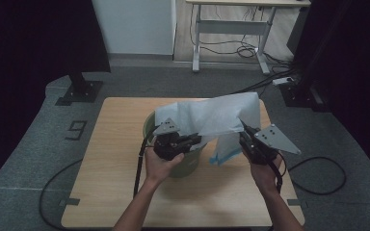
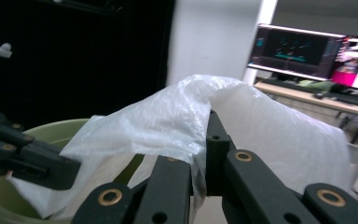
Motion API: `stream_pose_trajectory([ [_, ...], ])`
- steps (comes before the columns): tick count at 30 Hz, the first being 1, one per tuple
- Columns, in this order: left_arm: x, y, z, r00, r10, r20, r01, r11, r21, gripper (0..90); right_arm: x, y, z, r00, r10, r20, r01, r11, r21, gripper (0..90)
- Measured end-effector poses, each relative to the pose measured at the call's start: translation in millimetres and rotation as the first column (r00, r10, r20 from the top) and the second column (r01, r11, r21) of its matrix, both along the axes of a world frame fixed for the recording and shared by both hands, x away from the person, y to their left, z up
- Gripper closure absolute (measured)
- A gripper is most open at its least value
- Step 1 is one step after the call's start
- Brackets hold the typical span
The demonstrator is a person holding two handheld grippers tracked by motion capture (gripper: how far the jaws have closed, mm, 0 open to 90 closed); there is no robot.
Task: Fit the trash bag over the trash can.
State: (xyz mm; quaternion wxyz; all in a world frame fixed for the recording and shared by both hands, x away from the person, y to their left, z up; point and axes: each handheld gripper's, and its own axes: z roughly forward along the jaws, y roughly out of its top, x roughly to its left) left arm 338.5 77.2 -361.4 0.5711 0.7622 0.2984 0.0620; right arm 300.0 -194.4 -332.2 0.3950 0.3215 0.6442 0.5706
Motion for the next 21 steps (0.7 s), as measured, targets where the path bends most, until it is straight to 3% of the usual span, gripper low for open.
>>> stream_pose_trajectory([
  [1,-2.4,5.2,0.1,0.9997,-0.008,0.025,0.007,0.9998,0.018,75.6,3.2,9.0,-2.5,0.9997,0.022,-0.013,-0.022,0.9996,-0.016,88.5],
  [2,-2.4,5.2,0.1,0.9997,-0.008,0.025,0.007,0.9998,0.018,69.9,3.2,9.0,-2.5,0.9997,0.022,-0.013,-0.022,0.9996,-0.016,88.5],
  [3,-4.4,8.4,0.6,0.9986,0.006,0.052,-0.008,0.9993,0.036,63.4,6.4,17.7,-5.7,0.9990,0.038,-0.025,-0.039,0.9987,-0.033,88.6],
  [6,-5.7,9.4,1.2,0.9964,0.041,0.074,-0.045,0.9975,0.055,46.7,10.9,26.3,-7.5,0.9979,0.054,-0.035,-0.055,0.9975,-0.043,88.6],
  [7,-6.0,8.9,1.5,0.9950,0.057,0.082,-0.062,0.9959,0.066,46.7,10.9,26.3,-7.5,0.9979,0.054,-0.035,-0.055,0.9975,-0.043,88.6],
  [8,-5.9,7.7,1.7,0.9937,0.071,0.086,-0.078,0.9940,0.077,38.5,13.0,28.2,-7.0,0.9975,0.057,-0.042,-0.059,0.9974,-0.040,88.6],
  [11,-5.4,0.5,3.4,0.9894,0.099,0.106,-0.109,0.9896,0.094,35.1,12.9,29.8,-7.0,0.9967,0.065,-0.048,-0.067,0.9965,-0.049,88.6],
  [15,-4.6,-9.9,5.8,0.9893,0.082,0.121,-0.095,0.9902,0.103,34.3,11.8,31.1,-7.9,0.9957,0.072,-0.058,-0.075,0.9955,-0.058,88.6],
  [19,-3.1,-13.3,6.5,0.9857,0.100,0.135,-0.117,0.9854,0.123,44.7,11.9,29.6,-10.2,0.9951,0.075,-0.065,-0.079,0.9948,-0.064,88.5],
  [20,-1.5,-13.0,6.0,0.9870,0.096,0.129,-0.112,0.9859,0.125,51.7,12.1,29.0,-11.6,0.9943,0.078,-0.072,-0.083,0.9945,-0.064,88.5],
  [21,3.1,-11.5,4.2,0.9912,0.086,0.101,-0.098,0.9874,0.124,64.4,12.3,27.5,-15.3,0.9933,0.082,-0.081,-0.087,0.9940,-0.066,88.5],
])
